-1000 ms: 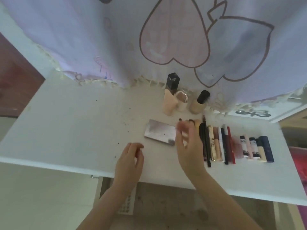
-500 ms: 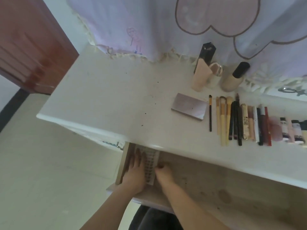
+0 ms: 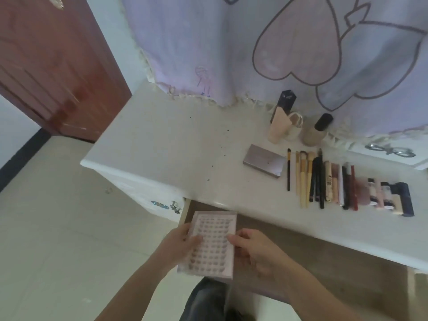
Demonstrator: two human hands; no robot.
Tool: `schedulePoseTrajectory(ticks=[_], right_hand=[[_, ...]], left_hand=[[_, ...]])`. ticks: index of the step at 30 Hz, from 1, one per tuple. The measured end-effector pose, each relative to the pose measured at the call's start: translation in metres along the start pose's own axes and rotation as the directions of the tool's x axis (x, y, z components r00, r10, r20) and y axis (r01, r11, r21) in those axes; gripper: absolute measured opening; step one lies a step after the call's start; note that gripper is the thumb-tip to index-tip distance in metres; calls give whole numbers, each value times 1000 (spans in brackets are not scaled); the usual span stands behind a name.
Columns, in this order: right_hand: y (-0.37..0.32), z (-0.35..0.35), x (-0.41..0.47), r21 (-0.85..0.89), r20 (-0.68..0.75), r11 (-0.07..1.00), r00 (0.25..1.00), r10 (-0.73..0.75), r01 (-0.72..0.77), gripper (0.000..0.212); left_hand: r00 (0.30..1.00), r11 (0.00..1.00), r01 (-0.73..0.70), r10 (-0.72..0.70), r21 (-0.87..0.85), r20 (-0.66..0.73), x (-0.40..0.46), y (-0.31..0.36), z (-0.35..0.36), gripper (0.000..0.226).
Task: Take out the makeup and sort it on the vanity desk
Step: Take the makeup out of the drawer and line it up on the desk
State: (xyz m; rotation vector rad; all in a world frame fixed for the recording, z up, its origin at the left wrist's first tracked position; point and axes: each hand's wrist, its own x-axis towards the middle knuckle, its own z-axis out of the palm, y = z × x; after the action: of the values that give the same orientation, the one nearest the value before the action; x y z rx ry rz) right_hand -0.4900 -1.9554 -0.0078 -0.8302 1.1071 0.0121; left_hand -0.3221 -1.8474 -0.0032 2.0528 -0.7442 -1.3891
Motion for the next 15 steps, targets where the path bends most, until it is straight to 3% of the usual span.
schedulePoseTrajectory(ticks=[2,5,8,10,12,15], right_hand=[[-22,-4,-19,-37,56,998,997,-46,48,22],[-67,-8,-26,-91,17,975,980,-201,201,26],[-117,-8,-7,-134,-145,928,920,-365,348,29],[-148,-5,14,-258,-300,885,838,-456,389,36],[-172,0,39,-380,-368,838,767,-526,392,32],[-199,2,81,-461,-412,824,743,-527,329,46]], left_hand=[[999,968,16,-4,-250,50,-15,22,-18,21],[997,933,-74,79,-353,0,-4,66,-41,20],[985,932,-164,139,-322,-101,44,115,-58,24],[974,940,-201,164,-274,-154,84,144,-65,26],[958,954,-229,185,-194,-218,126,167,-69,25],[935,969,-245,231,-21,-267,184,197,-65,27]])
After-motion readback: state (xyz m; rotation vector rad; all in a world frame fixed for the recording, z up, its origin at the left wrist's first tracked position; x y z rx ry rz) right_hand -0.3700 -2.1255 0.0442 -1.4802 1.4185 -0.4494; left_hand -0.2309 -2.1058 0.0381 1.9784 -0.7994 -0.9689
